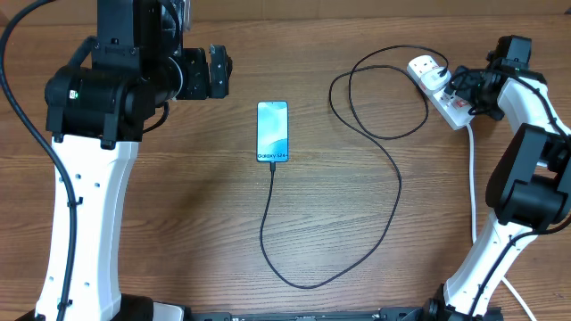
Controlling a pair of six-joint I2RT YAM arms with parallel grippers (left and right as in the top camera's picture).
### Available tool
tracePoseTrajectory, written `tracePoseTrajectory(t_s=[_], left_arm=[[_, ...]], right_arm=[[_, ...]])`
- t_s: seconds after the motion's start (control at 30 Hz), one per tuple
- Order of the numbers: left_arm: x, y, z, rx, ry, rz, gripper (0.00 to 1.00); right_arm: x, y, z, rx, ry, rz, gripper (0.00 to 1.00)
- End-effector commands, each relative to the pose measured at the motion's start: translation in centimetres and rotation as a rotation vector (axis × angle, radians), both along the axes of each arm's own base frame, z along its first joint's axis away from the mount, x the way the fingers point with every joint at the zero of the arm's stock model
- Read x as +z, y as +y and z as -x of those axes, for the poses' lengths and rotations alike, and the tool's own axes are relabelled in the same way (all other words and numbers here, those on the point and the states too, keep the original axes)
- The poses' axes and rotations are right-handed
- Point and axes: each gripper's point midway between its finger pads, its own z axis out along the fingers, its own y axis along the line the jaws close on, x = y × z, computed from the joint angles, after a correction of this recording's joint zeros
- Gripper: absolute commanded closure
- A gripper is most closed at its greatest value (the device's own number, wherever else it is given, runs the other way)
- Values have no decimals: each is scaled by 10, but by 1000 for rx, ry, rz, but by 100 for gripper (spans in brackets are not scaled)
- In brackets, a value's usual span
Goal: Plug charger to phone and switch on socket
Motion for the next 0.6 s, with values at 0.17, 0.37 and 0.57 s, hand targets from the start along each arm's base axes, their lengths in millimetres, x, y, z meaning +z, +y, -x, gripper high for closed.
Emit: tracePoseTrajectory(t_s=[0.17,0.37,0.57], left_arm=[[0,4,-2,26,2,1,0],[0,4,-2,26,2,1,0],[0,4,-2,26,2,1,0]], right_arm=[[-21,15,3,40,39,-44,0],[26,8,7,5,-9,-31,0],[118,3,22,-48,-129,-8,0]])
